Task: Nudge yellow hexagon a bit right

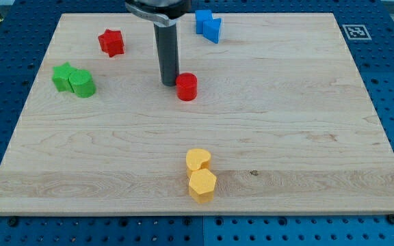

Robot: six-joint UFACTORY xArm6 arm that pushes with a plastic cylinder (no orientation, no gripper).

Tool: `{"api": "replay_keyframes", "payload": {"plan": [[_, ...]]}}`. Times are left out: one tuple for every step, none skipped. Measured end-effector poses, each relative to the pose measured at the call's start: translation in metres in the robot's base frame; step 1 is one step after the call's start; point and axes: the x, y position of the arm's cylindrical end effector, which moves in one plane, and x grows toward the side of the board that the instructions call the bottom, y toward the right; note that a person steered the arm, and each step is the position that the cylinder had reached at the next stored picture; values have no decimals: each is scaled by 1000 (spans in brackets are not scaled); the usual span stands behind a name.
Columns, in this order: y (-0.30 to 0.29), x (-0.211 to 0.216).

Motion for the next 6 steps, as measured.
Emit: {"api": "replay_keyframes", "payload": {"plan": [[-34, 34], [-65, 86], [-44, 131], [-18, 192], [-8, 220], [-3, 221]]}}
